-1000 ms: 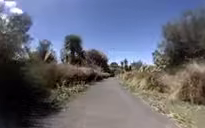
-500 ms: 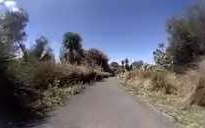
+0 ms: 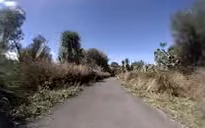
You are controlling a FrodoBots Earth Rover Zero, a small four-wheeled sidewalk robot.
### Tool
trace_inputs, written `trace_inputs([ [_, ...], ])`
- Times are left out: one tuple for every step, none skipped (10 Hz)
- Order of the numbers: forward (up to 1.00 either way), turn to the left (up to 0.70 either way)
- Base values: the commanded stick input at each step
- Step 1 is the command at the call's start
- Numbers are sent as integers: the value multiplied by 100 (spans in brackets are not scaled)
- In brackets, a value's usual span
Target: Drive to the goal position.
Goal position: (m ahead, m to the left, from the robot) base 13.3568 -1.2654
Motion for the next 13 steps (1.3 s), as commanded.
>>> trace_inputs([
  [85,0],
  [85,0],
  [85,0],
  [85,0],
  [85,0],
  [85,0],
  [85,0],
  [85,0],
  [85,0],
  [85,0],
  [85,0],
  [85,0],
  [85,0],
])
